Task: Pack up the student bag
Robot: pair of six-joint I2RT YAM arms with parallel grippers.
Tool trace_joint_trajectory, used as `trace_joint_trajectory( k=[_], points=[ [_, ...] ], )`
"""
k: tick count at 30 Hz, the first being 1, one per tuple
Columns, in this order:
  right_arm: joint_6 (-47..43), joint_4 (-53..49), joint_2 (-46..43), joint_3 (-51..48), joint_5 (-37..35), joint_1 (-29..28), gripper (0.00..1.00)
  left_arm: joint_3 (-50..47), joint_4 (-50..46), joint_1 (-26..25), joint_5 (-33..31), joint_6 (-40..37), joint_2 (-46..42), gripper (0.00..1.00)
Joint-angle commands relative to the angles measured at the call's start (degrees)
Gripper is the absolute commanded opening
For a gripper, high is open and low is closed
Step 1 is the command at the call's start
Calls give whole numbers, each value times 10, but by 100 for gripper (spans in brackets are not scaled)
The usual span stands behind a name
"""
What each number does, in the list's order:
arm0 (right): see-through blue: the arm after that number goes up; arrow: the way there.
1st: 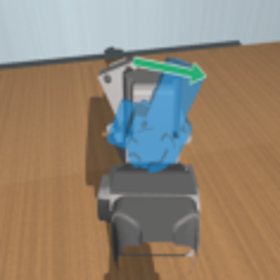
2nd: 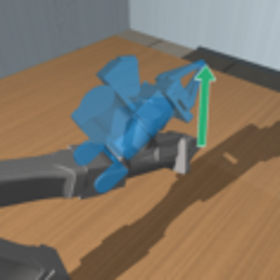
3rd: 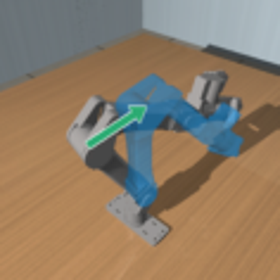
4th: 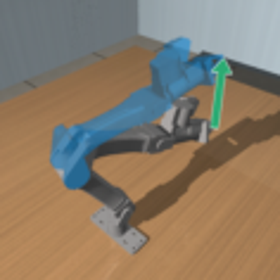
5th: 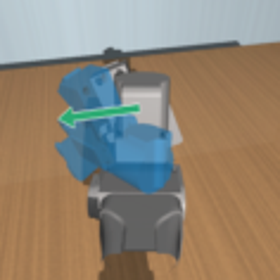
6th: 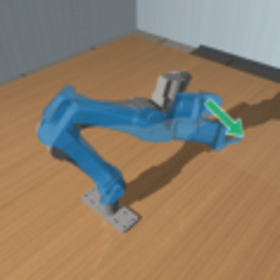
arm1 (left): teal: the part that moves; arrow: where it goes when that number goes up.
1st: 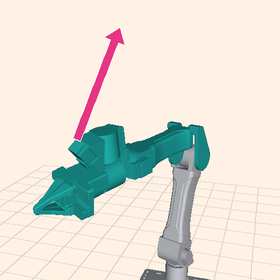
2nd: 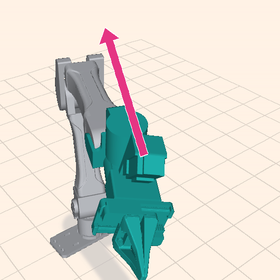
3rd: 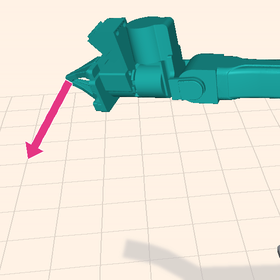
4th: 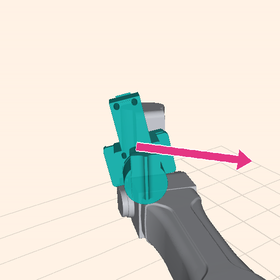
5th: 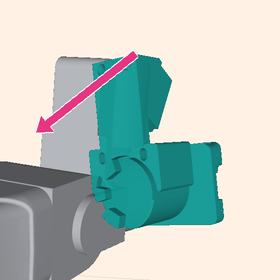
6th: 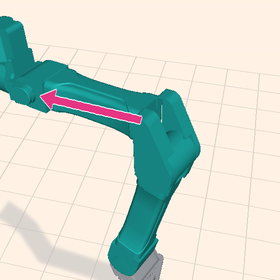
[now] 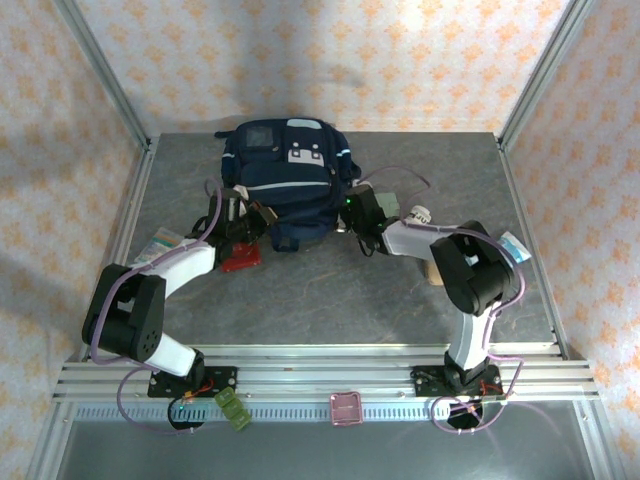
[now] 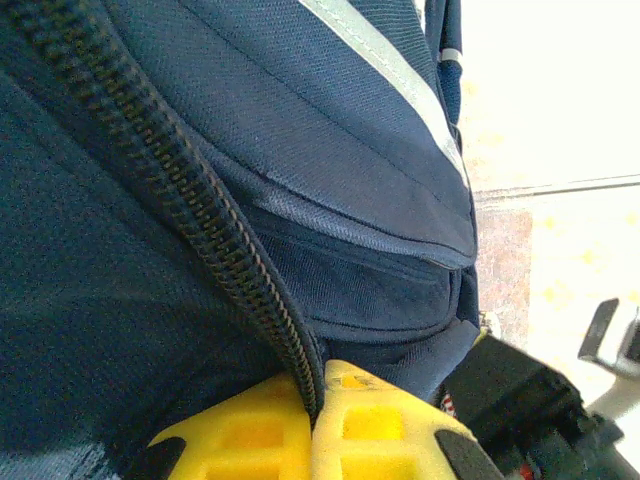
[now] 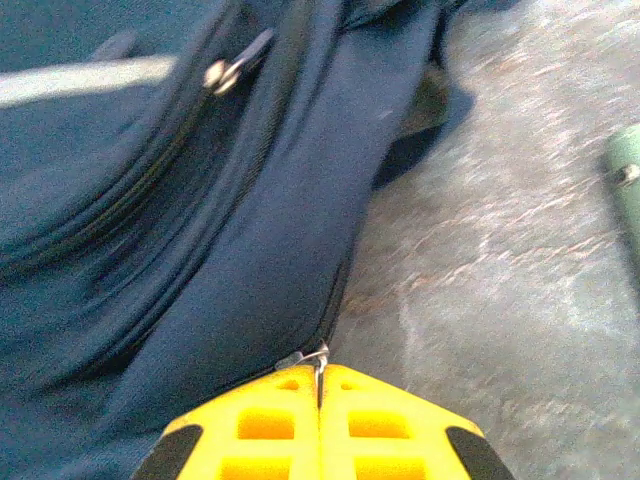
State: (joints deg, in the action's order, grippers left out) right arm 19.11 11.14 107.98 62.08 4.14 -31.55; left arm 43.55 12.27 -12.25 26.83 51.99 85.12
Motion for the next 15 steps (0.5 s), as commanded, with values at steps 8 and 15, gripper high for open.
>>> trace_joint_trajectory(
  k=[8,15],
  points=[
    [43,38,119,132,-99,77,0,-24,54,14,5,-21,-46,0],
    [57,-7,214,279,-104,103,0,-34,49,14,16,-30,-48,0]
  ],
)
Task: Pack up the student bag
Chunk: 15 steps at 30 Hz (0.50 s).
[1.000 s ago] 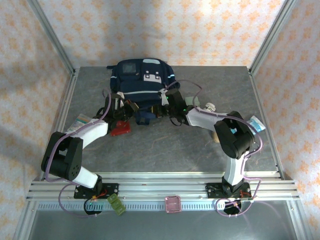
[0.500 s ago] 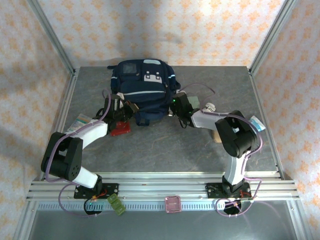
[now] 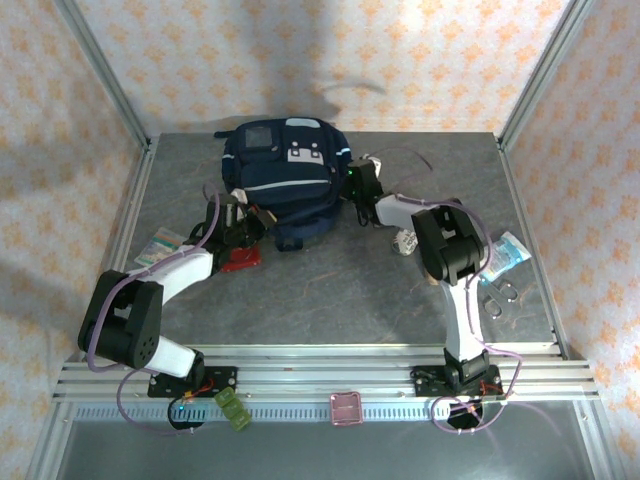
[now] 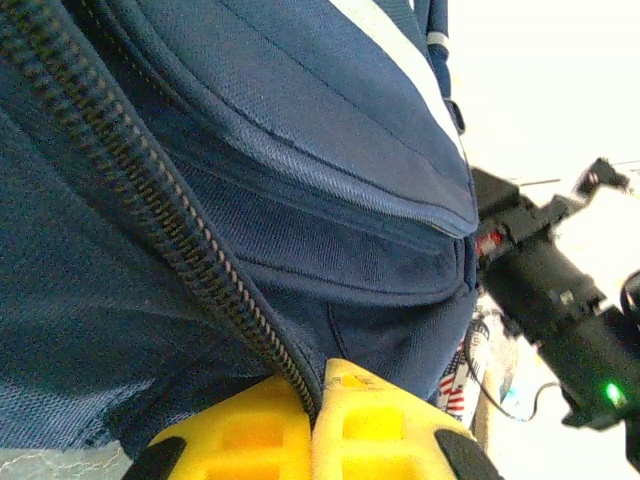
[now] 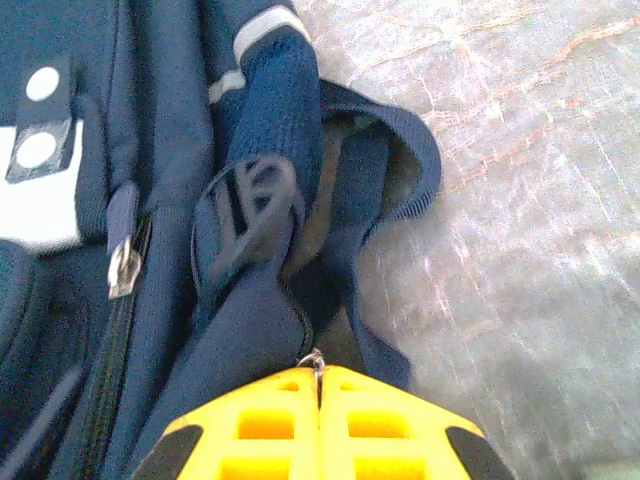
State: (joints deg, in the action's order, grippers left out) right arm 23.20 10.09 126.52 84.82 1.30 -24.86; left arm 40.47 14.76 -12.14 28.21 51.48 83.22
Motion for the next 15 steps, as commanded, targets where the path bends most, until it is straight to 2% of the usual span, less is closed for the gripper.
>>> trace_joint_trajectory(
  k=[1,4,8,15],
  points=[
    [16,-7,38,68,-73,37,0,-2,21,13,1,-28,-29,0],
    [15,-16,27,60,-70,37,0,6,9,15,-5,-46,-27,0],
    [18,49,-63,-77,-98,38,0,33,-16,19,3,-93,-23,0],
    [21,106,-239,-287,-130,32,0,60,-28,7,101,-164,-35,0]
  ],
)
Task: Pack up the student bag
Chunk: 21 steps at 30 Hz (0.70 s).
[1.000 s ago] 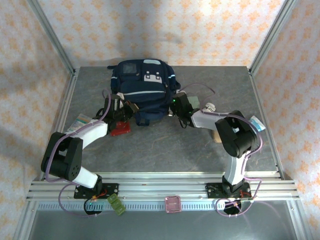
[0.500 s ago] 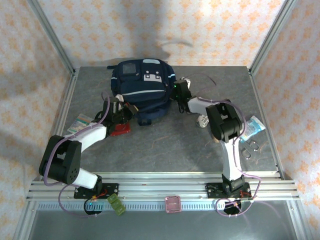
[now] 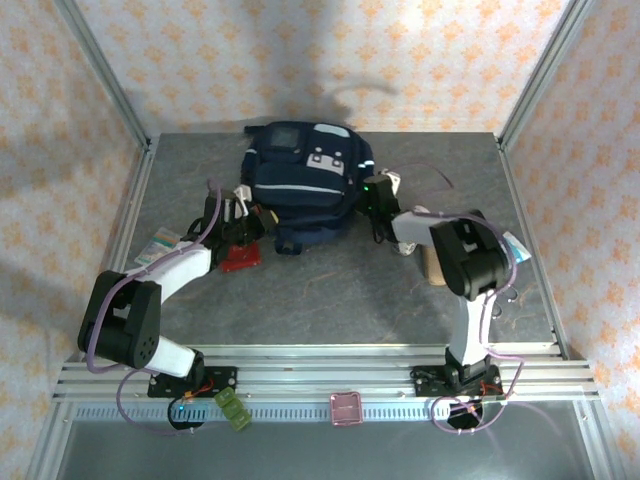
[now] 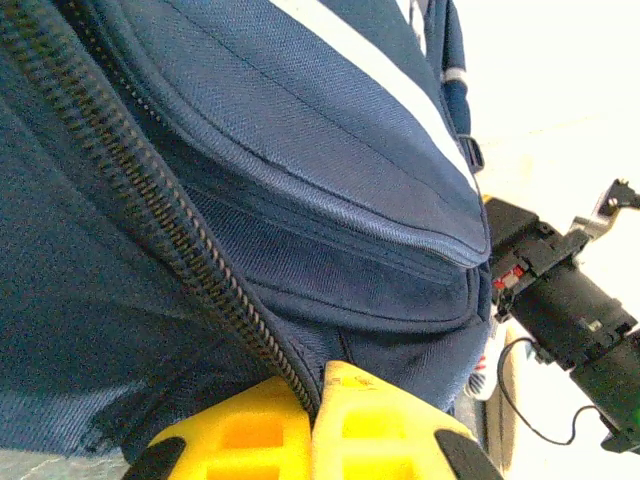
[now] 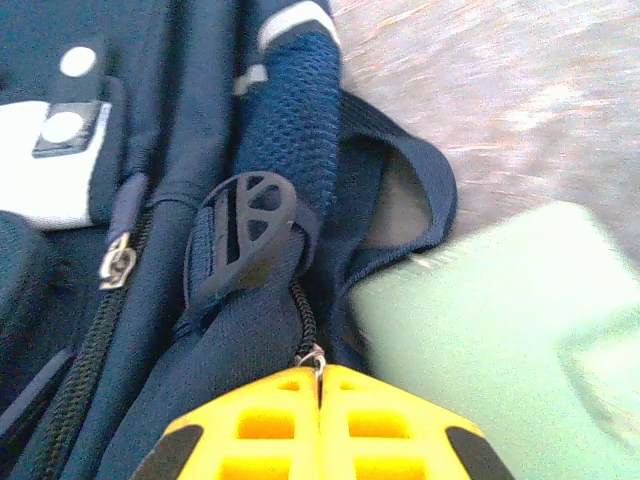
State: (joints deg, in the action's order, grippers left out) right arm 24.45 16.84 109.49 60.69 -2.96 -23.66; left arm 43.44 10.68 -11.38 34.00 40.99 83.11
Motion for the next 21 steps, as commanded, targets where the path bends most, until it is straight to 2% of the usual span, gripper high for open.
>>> trace_joint_trajectory(
  k=[1,3,7,11,15,16,17,18,21],
  points=[
    [12,41,-95,-72,-89,17,0,33,3,-2,50,-69,-40,0],
    [18,47,-145,-119,-78,9,0,39,-27,0,31,-103,-51,0],
    [24,58,-217,-180,-36,-42,0,49,-51,30,-49,-128,-43,0],
    [33,65,-199,-161,34,-89,0,96,-43,82,-123,-119,26,0],
    [49,85,-149,-120,94,-119,0,153,-16,127,-138,-55,105,0],
    [55,94,-135,-111,112,-125,0,167,-15,130,-137,-43,121,8],
    [61,99,-122,-100,127,-130,0,179,-20,131,-132,-40,130,23],
    [68,101,-111,-91,134,-134,0,186,-27,129,-124,-34,134,34],
    [80,113,-84,-71,153,-146,0,161,-23,119,-101,-26,105,48]
  ],
)
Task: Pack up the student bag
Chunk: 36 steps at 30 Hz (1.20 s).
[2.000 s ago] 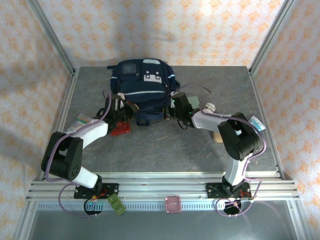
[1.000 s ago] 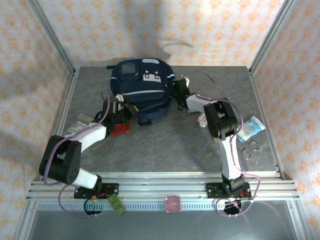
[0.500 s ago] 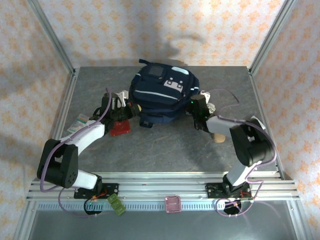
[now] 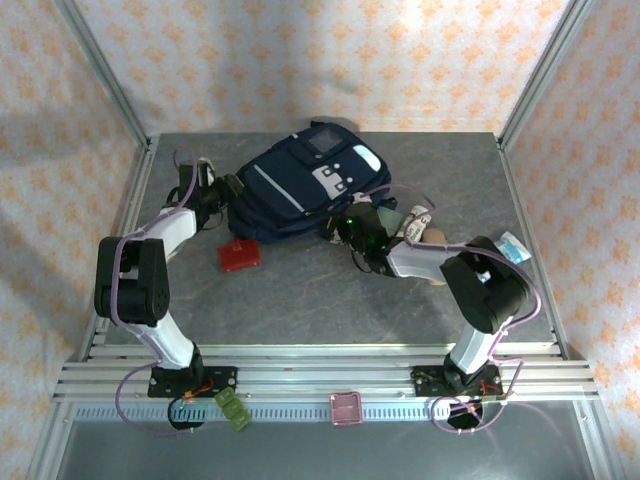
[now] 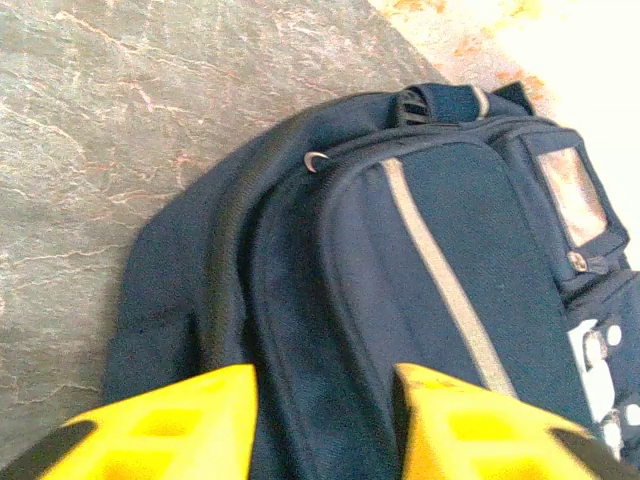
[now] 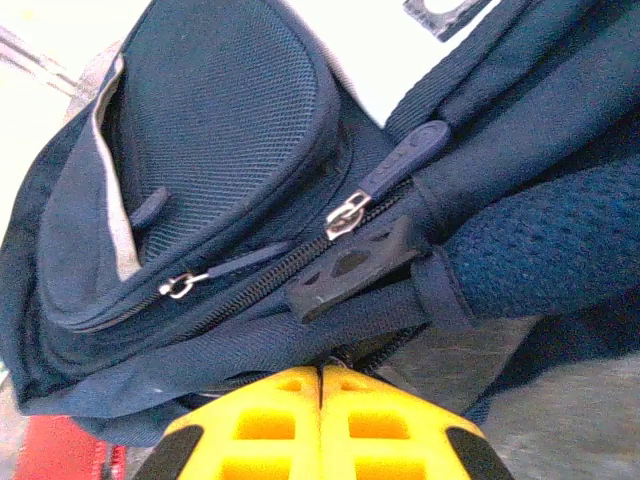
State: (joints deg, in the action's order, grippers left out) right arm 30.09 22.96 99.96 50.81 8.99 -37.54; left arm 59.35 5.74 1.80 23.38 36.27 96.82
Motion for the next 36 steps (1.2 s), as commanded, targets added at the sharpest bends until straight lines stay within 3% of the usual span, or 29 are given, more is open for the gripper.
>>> trace_joint_trajectory(
  k=[1,4,6,12,18,25,30,32,36],
  points=[
    [26,57,18,31,39,-9,0,-16,30,-15,7,22,-53,53],
    [33,66,29,35,49,-10,0,-71,30,-22,11,34,-124,63],
    [33,69,30,35,52,-11,0,-114,34,-38,18,44,-170,64],
    [30,74,35,36,62,-11,0,-235,60,-129,-21,126,-242,68],
    [31,77,38,34,66,-12,0,-273,135,-205,-90,207,-183,70],
    [26,79,36,25,68,-17,0,-222,169,-209,-197,200,-120,73],
    [27,83,43,25,75,-18,0,-197,196,-209,-208,205,-67,73],
    [27,84,49,30,81,-20,0,-188,204,-208,-204,209,-46,65],
    [18,74,53,36,75,-21,0,-176,215,-191,-169,220,-2,17]
  ],
)
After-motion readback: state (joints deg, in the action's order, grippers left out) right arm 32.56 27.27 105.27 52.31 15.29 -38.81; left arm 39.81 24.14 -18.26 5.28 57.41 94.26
